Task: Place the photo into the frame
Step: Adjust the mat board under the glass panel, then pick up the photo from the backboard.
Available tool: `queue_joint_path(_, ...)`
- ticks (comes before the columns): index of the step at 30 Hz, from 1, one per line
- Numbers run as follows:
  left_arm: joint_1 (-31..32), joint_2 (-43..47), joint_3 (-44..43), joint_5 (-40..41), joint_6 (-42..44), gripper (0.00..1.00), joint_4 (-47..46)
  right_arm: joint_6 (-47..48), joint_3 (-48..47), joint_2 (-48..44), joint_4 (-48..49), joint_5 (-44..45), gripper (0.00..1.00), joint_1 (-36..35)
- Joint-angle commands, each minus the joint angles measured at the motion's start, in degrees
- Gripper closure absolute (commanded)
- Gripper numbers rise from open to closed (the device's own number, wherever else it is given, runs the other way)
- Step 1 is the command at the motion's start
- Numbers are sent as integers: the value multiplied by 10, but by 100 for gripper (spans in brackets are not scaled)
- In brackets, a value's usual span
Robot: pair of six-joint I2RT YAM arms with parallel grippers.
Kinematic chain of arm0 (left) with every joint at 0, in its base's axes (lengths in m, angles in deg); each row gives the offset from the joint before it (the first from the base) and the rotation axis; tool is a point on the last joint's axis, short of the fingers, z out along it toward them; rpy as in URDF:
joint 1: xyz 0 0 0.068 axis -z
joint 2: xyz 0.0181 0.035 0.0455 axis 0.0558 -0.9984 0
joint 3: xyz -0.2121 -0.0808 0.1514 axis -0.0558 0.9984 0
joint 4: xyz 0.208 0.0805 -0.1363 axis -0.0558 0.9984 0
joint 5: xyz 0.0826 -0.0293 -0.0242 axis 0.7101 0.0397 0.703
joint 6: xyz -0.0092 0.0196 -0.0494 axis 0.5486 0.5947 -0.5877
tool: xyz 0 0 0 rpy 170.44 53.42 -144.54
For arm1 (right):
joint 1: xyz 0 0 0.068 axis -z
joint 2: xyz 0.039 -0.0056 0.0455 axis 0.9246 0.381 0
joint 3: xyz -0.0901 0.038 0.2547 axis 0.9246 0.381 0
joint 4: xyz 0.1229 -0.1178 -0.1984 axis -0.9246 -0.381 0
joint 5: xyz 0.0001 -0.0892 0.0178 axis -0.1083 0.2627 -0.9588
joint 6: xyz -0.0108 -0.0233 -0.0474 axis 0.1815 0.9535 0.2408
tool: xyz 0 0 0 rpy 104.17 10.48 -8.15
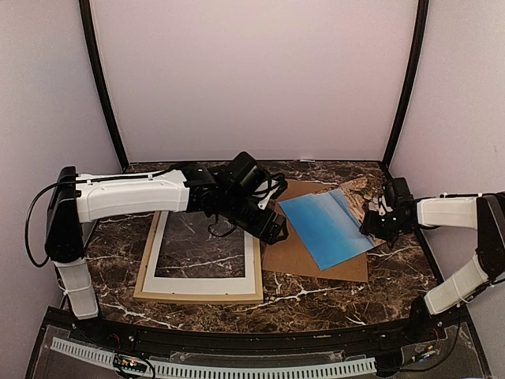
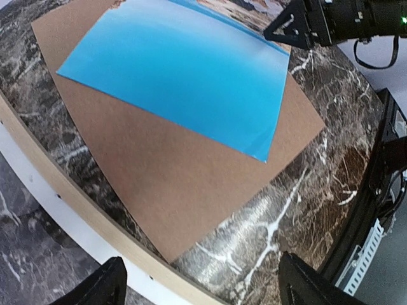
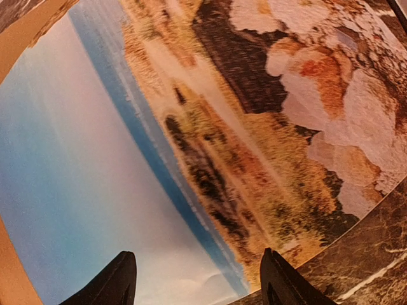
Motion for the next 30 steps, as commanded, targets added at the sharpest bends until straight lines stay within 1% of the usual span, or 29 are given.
queue_joint_path(1,-29,-47,-59,-15,53,15,-10,-30,23,-5,55,-55,32,56)
queue_joint_path(6,-51,-111,-130,-25,80,15,-15,-48,40,-7,72,-59,33,107)
queue_joint_path(9,-61,-146,-155,-34,88,15,-23,-50,35,-9,81,-56,33,160)
queue_joint_path(10,-64,-165,-173,-46,90,15,-31,-49,18,-1,85,-53,33,192)
queue_joint_path(15,-65,-218,-196,-83,72,15,-50,-42,-39,44,93,-30,33,240)
queue_joint_path(21,-64,-255,-197,-130,29,15,-90,-29,-130,139,105,-33,32,264)
queue_joint_path(26,-64,-268,-195,-134,27,15,-99,-18,-206,213,104,-61,32,266)
queue_joint_path(30,-64,-272,-191,-137,27,15,-102,-11,-243,257,107,-84,32,266)
